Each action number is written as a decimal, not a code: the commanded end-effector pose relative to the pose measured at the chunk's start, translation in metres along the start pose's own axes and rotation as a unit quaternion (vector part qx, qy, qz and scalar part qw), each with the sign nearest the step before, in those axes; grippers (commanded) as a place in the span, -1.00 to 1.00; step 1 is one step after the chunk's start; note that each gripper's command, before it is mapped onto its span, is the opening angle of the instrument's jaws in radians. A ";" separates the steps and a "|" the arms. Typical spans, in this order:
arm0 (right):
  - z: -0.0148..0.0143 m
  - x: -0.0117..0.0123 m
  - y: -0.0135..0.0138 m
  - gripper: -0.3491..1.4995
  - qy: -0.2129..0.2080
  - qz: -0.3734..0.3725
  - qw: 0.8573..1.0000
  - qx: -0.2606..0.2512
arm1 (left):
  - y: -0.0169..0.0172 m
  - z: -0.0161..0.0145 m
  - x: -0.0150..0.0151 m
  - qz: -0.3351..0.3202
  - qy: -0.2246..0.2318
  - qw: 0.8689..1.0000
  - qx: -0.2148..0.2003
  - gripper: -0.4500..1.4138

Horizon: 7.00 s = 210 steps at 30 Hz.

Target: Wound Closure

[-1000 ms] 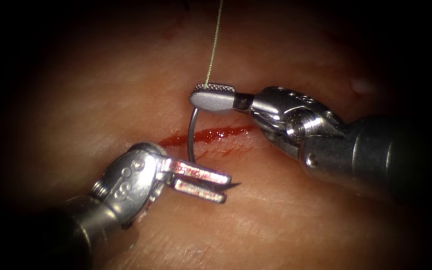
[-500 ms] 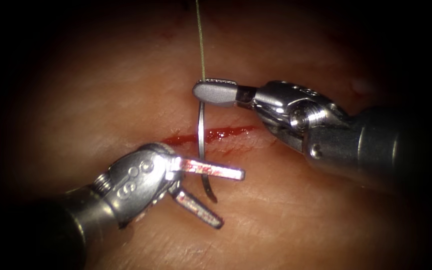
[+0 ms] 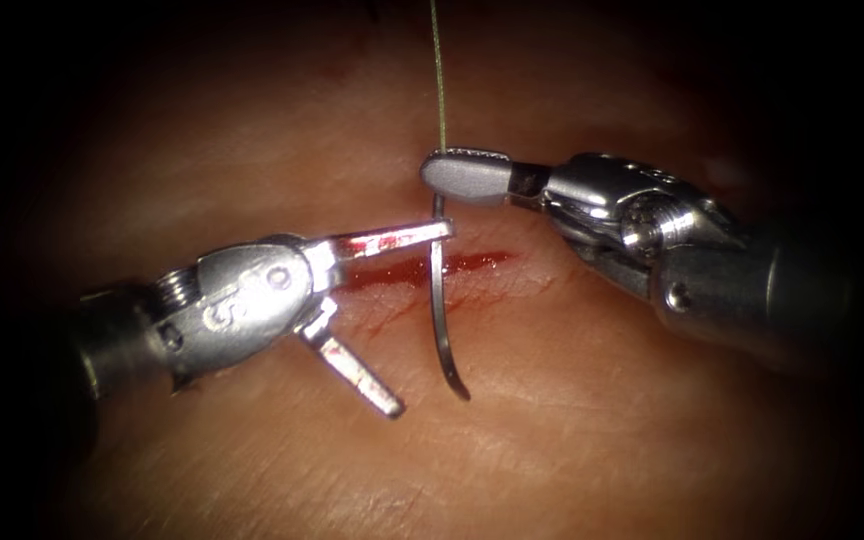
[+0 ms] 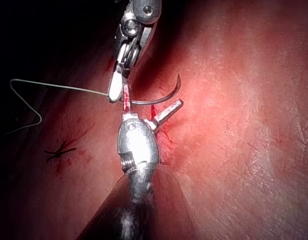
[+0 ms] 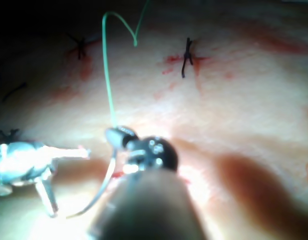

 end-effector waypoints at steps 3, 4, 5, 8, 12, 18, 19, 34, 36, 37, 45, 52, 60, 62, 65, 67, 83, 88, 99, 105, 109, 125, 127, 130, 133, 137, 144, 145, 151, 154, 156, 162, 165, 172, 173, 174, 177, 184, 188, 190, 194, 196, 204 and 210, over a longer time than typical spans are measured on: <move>0.0007 0.0003 0.0000 -1.00 0.004 0.001 1.000 -0.004 | -0.0005 0.0001 -0.0013 0.022 -0.016 1.000 0.012 0.62; 0.0007 0.0004 -0.0001 -1.00 0.003 0.001 1.000 -0.006 | -0.0004 0.0000 -0.0014 0.032 -0.019 0.999 0.020 0.58; 0.0006 0.0005 -0.0001 -1.00 0.003 0.002 1.000 -0.011 | -0.0003 0.0000 -0.0015 0.041 -0.024 0.999 0.027 0.58; 0.0003 0.0008 0.0000 -1.00 0.002 0.003 1.000 -0.030 | 0.0000 0.0000 -0.0014 0.086 -0.038 0.994 0.047 0.49; -0.0002 0.0013 0.0000 -1.00 0.007 0.005 0.999 -0.044 | 0.0005 -0.0001 -0.0012 0.101 -0.058 0.991 0.060 0.46; -0.0004 0.0016 0.0001 -1.00 0.012 0.006 0.999 -0.050 | 0.0016 0.0001 -0.0017 0.098 -0.063 0.991 0.068 0.39; -0.0004 0.0016 0.0001 -1.00 0.012 0.006 0.999 -0.051 | 0.0017 0.0003 -0.0018 0.099 -0.062 0.991 0.067 0.37; 0.0006 0.0012 -0.0006 -1.00 0.014 0.004 0.998 -0.054 | 0.0015 0.0026 -0.0025 0.103 -0.063 0.991 0.062 0.22; 0.0006 0.0012 -0.0008 -1.00 0.013 0.005 0.998 -0.055 | 0.0015 0.0026 -0.0028 0.104 -0.063 0.991 0.062 0.15; 0.0008 0.0013 -0.0010 -1.00 0.014 0.006 0.998 -0.055 | 0.0015 0.0027 -0.0030 0.105 -0.063 0.990 0.062 0.10; 0.0009 0.0011 -0.0014 -1.00 0.012 0.006 0.999 -0.052 | 0.0012 0.0024 -0.0034 0.106 -0.063 0.990 0.061 -0.88; 0.0009 0.0010 -0.0014 -1.00 0.012 0.006 0.999 -0.049 | 0.0013 0.0017 -0.0036 0.107 -0.062 0.990 0.060 -1.00; 0.0008 0.0013 -0.0011 -0.18 0.009 -0.032 0.999 -0.040 | 0.0013 0.0012 -0.0037 0.119 -0.065 0.989 0.064 -1.00; 0.0007 0.0014 -0.0011 0.03 0.008 -0.035 0.999 -0.039 | 0.0012 0.0011 -0.0038 0.125 -0.066 0.988 0.064 -1.00; 0.0004 0.0015 -0.0009 0.42 0.006 -0.041 0.998 -0.037 | 0.0012 0.0007 -0.0039 0.134 -0.066 0.987 0.063 -1.00; 0.0001 0.0015 -0.0009 0.45 0.005 -0.044 0.998 -0.035 | 0.0012 0.0005 -0.0039 0.143 -0.066 0.986 0.062 -1.00; -0.0009 0.0004 -0.0003 0.27 -0.007 0.020 1.000 0.019 | 0.0010 0.0001 -0.0038 0.232 -0.060 0.970 0.043 -1.00; -0.0008 -0.0009 0.0007 0.22 -0.006 0.054 0.998 0.023 | 0.0009 0.0000 -0.0037 0.277 -0.058 0.958 0.036 -1.00; -0.0004 -0.0028 0.0021 0.09 -0.007 0.107 0.994 0.026 | 0.0008 -0.0001 -0.0034 0.308 -0.058 0.949 0.034 -1.00; 0.0003 -0.0032 0.0020 0.00 0.005 0.132 0.991 0.035 | 0.0008 -0.0001 -0.0034 0.310 -0.058 0.948 0.034 -1.00; 0.0008 -0.0036 0.0016 -0.07 0.009 0.147 0.988 0.038 | 0.0008 0.0000 -0.0034 0.310 -0.058 0.948 0.034 -1.00; 0.0016 -0.0047 0.0014 -0.58 0.010 0.149 0.988 0.039 | 0.0007 0.0001 -0.0036 0.311 -0.059 0.948 0.035 -1.00; 0.0018 -0.0048 0.0013 -0.58 0.011 0.149 0.988 0.039 | 0.0007 0.0001 -0.0036 0.311 -0.059 0.948 0.035 -1.00; 0.0022 -0.0049 0.0012 -0.58 0.012 0.149 0.988 0.038 | 0.0008 0.0003 -0.0037 0.311 -0.059 0.948 0.035 -1.00; 0.0024 -0.0051 0.0010 -0.58 0.009 0.151 0.988 0.040 | 0.0008 0.0004 -0.0037 0.311 -0.060 0.948 0.036 -1.00; 0.0024 -0.0052 0.0008 -0.53 0.009 0.152 0.988 0.041 | 0.0008 0.0004 -0.0038 0.311 -0.060 0.948 0.036 -1.00; 0.0021 -0.0050 0.0007 0.03 0.007 0.158 0.986 0.042 | 0.0008 0.0004 -0.0038 0.312 -0.060 0.948 0.036 -1.00; 0.0021 -0.0050 0.0007 0.09 0.007 0.161 0.986 0.042 | 0.0008 0.0004 -0.0038 0.312 -0.060 0.948 0.036 -1.00; 0.0021 -0.0049 0.0005 0.20 0.008 0.165 0.985 0.045 | 0.0008 0.0004 -0.0038 0.312 -0.060 0.948 0.036 -1.00; 0.0021 -0.0047 0.0006 0.14 0.008 0.166 0.985 0.045 | 0.0008 0.0004 -0.0037 0.312 -0.059 0.948 0.034 -1.00; 0.0021 -0.0046 0.0006 0.11 0.008 0.166 0.985 0.045 | 0.0008 0.0004 -0.0037 0.312 -0.059 0.948 0.035 -1.00; 0.0024 -0.0047 0.0005 0.05 0.010 0.166 0.985 0.045 | 0.0009 0.0005 -0.0037 0.311 -0.059 0.948 0.035 -1.00; 0.0025 -0.0048 0.0004 0.03 0.009 0.166 0.985 0.046 | 0.0009 0.0005 -0.0037 0.311 -0.059 0.948 0.035 -1.00; 0.0030 -0.0051 0.0004 0.00 0.005 0.170 0.984 0.049 | 0.0009 0.0006 -0.0036 0.311 -0.059 0.948 0.034 -1.00; 0.0031 -0.0051 0.0004 0.00 0.005 0.173 0.984 0.050 | 0.0009 0.0006 -0.0036 0.311 -0.059 0.948 0.034 -1.00; 0.0031 -0.0051 0.0004 0.00 0.005 0.173 0.984 0.050 | 0.0009 0.0006 -0.0036 0.311 -0.058 0.948 0.033 -1.00; 0.0031 -0.0050 0.0004 -0.08 0.004 0.173 0.984 0.050 | 0.0010 0.0006 -0.0036 0.311 -0.058 0.948 0.033 -1.00; 0.0029 -0.0047 0.0001 -1.00 -0.008 0.177 0.982 0.066 | 0.0010 0.0006 -0.0036 0.311 -0.058 0.948 0.033 -1.00; 0.0027 -0.0043 0.0000 -1.00 -0.010 0.178 0.982 0.067 | 0.0010 0.0006 -0.0036 0.311 -0.058 0.948 0.033 -1.00; 0.0025 -0.0043 0.0001 -1.00 -0.009 0.178 0.982 0.067 | 0.0009 0.0006 -0.0036 0.311 -0.057 0.948 0.033 -1.00; 0.0022 -0.0042 0.0003 -1.00 -0.007 0.164 0.984 0.066 | 0.0001 0.0003 -0.0030 0.245 -0.055 0.967 0.036 -0.19; 0.0022 -0.0041 0.0003 -1.00 -0.005 0.155 0.986 0.068 | -0.0002 0.0000 -0.0025 0.206 -0.053 0.976 0.036 0.12; 0.0022 -0.0038 0.0007 -1.00 0.000 0.111 0.991 0.070 | 0.0004 0.0001 -0.0022 0.080 -0.046 0.995 0.034 0.80; 0.0014 -0.0030 0.0017 -1.00 0.011 0.016 0.997 0.074 | 0.0016 -0.0001 -0.0029 0.018 -0.040 0.999 0.023 0.82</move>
